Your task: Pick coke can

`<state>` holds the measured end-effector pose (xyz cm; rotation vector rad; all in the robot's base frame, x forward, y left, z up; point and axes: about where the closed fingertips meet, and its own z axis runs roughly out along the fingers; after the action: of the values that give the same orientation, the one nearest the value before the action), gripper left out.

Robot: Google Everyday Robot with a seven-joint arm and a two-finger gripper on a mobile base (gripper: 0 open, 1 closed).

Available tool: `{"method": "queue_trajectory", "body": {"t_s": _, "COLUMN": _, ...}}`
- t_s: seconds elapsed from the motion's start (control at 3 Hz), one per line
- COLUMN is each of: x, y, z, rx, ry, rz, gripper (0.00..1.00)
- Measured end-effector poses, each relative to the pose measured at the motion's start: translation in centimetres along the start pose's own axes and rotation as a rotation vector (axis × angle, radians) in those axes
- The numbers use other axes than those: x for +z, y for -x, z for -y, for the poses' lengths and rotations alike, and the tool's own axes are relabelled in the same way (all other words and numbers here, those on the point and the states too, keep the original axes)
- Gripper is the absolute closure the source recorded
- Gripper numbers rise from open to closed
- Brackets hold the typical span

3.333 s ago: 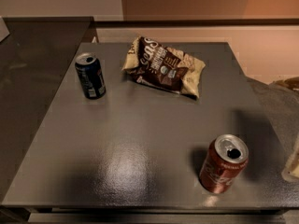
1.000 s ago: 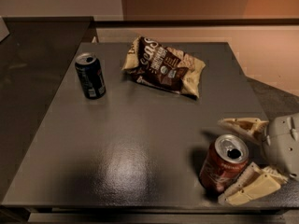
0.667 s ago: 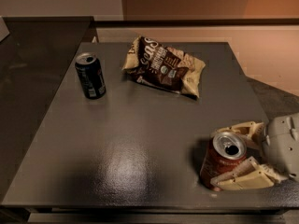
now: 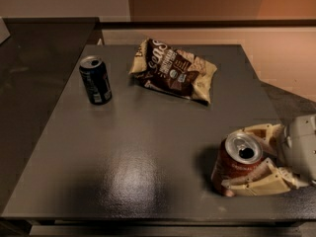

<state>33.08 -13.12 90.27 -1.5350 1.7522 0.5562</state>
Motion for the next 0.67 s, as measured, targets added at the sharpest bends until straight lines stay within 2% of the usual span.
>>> {"method": "queue_trajectory", "body": {"t_s": 0.33, "x": -1.6, "y": 2.6, "z": 0.8, "rx": -0.036, "ry": -0.044, "rz": 0.012, "gripper": 1.0}}
{"method": "queue_trajectory", "body": {"t_s": 0.67, "x": -5.0, "y": 7.6, "z": 3.5, "rx": -0.059, "ry": -0.14, "rz": -0.01, "gripper": 1.0}}
